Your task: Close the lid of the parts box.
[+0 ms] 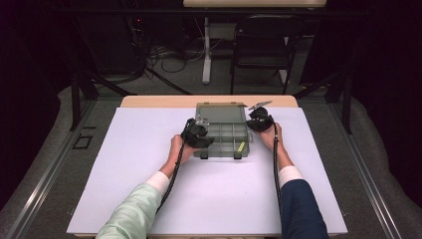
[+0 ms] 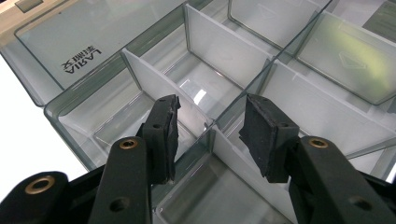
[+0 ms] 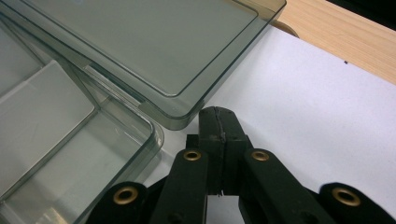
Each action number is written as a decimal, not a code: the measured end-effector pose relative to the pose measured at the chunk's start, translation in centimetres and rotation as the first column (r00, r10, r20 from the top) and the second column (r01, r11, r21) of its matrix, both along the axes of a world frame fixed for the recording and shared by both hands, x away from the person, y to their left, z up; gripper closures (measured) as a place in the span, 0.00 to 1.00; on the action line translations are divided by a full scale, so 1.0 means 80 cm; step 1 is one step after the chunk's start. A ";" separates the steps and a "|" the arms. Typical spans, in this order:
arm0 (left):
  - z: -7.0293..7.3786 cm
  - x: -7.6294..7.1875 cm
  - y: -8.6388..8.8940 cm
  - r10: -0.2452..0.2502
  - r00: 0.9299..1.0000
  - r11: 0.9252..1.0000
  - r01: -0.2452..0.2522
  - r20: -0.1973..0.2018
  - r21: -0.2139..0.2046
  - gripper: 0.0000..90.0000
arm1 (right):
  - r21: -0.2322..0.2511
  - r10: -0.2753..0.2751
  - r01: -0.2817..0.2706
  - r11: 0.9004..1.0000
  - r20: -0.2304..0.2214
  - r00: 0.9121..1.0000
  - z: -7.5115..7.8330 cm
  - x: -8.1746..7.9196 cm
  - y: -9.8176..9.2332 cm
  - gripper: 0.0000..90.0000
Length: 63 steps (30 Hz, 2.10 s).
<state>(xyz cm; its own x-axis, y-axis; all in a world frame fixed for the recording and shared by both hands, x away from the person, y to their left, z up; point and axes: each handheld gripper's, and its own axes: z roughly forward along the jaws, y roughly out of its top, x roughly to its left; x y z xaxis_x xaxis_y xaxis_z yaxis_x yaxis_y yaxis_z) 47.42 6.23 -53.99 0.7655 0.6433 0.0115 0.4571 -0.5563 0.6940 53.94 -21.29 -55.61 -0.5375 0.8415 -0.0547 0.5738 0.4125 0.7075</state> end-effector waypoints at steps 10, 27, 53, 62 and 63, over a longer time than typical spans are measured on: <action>0.000 0.001 0.000 -0.003 1.000 1.000 0.003 0.000 0.000 0.62 | 0.005 -0.016 0.016 1.000 -0.008 1.000 0.000 0.007 0.000 1.00; -0.001 0.001 0.000 -0.009 1.000 1.000 0.009 -0.001 0.001 0.62 | 0.003 0.029 -0.029 1.000 -0.009 1.000 0.001 0.005 -0.002 1.00; -0.001 0.001 -0.001 -0.014 1.000 1.000 0.014 0.003 0.005 0.62 | 0.040 -0.007 0.006 0.999 0.034 0.999 0.006 0.016 -0.002 1.00; -0.001 0.001 -0.001 -0.008 1.000 1.000 0.008 0.004 0.005 0.62 | 0.053 -0.032 0.028 0.998 0.078 0.996 0.009 0.015 -0.001 1.00; -0.001 0.001 -0.001 -0.008 1.000 1.000 0.008 0.004 0.005 0.62 | 0.060 -0.033 0.028 0.998 0.085 0.996 0.009 0.015 -0.001 1.00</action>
<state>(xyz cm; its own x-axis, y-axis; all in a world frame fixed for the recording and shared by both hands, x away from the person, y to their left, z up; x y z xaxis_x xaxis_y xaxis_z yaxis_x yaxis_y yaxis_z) 47.48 6.12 -54.05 0.7703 0.6375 0.0174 0.4502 -0.5630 0.6931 55.12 -21.37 -54.89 -0.5072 0.8604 -0.0494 0.5217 0.3522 0.7770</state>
